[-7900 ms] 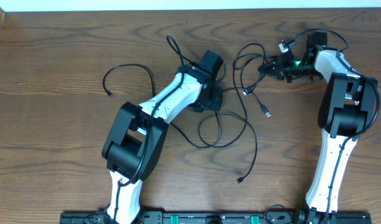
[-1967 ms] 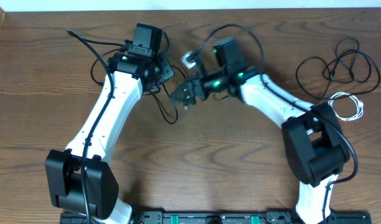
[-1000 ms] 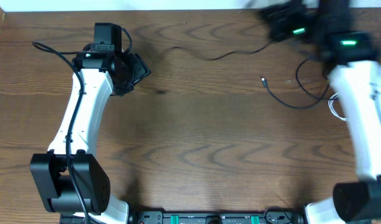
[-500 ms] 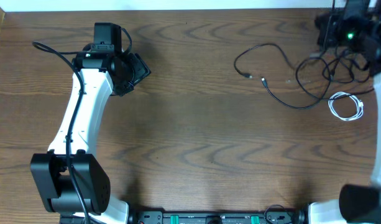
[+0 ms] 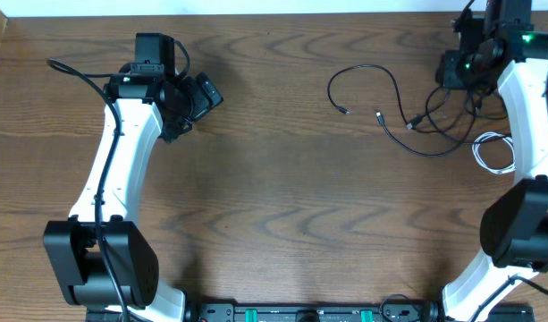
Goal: Untangle cables
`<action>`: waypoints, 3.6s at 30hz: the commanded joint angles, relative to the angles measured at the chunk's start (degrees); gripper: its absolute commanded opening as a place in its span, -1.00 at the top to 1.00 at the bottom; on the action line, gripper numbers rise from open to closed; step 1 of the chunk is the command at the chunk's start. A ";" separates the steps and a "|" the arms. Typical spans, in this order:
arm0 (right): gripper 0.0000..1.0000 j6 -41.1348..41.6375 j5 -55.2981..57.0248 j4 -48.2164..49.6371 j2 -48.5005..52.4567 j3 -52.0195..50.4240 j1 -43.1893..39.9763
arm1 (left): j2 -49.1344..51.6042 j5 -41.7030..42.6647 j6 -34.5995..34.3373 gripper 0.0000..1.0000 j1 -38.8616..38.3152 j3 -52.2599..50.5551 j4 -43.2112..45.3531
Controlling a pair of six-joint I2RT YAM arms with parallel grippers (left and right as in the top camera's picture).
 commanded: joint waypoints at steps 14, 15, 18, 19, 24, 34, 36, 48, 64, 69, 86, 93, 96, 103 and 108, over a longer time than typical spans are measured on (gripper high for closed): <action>-0.99 3.48 30.25 2.58 4.28 0.02 -2.34 | 0.00 0.44 0.15 -0.96 0.13 -0.02 -0.22; -0.99 4.63 34.71 2.58 4.28 0.00 -2.86 | 0.00 0.44 0.15 -0.96 0.15 -0.02 -0.22; -0.98 5.99 42.58 3.85 4.28 0.02 -5.11 | 0.00 0.44 0.15 -0.96 0.15 -0.02 -0.22; -0.99 5.99 42.47 4.70 4.28 0.02 -5.84 | 0.00 0.44 0.15 -0.96 0.15 -0.02 -0.22; -0.98 5.97 25.57 9.20 4.28 0.02 -9.55 | 0.00 0.44 0.15 -0.96 0.15 -0.02 -0.22; -0.99 5.99 12.31 8.66 4.28 -0.02 -11.02 | 0.00 0.44 0.15 -0.96 0.15 -0.02 -0.22; -0.99 5.99 12.31 8.66 4.28 0.00 -11.02 | 0.00 0.44 0.15 -0.96 0.15 -0.02 -0.22; -0.98 5.99 12.28 8.66 4.28 -0.02 -11.02 | 0.00 0.44 0.15 -0.96 0.13 -0.02 -0.22; -0.99 5.99 12.31 8.66 4.28 -0.02 -11.02 | 0.00 0.44 0.13 -0.96 0.15 -0.02 -0.22; -0.99 5.99 12.31 8.66 4.28 0.00 -11.02 | 0.00 0.44 0.13 -0.96 0.15 -0.02 -0.22; -0.99 5.99 12.31 8.66 4.28 0.00 -11.02 | 0.00 0.44 0.15 -0.96 0.15 -0.02 -0.22; -0.99 5.99 12.31 8.66 4.28 -0.02 -11.02 | 0.00 0.44 0.15 -0.96 0.15 -0.02 -0.22; -0.98 5.99 12.31 8.63 4.33 -0.02 -11.02 | 0.00 0.44 0.15 -0.96 0.15 -0.02 -0.22; -0.98 5.99 12.31 8.63 2.80 -0.02 -13.86 | 0.00 0.44 0.13 -0.96 0.15 -0.02 -0.22; -0.98 5.99 12.31 8.63 -0.59 -0.02 -17.99 | 0.00 0.44 0.15 -0.96 0.15 -0.02 -0.22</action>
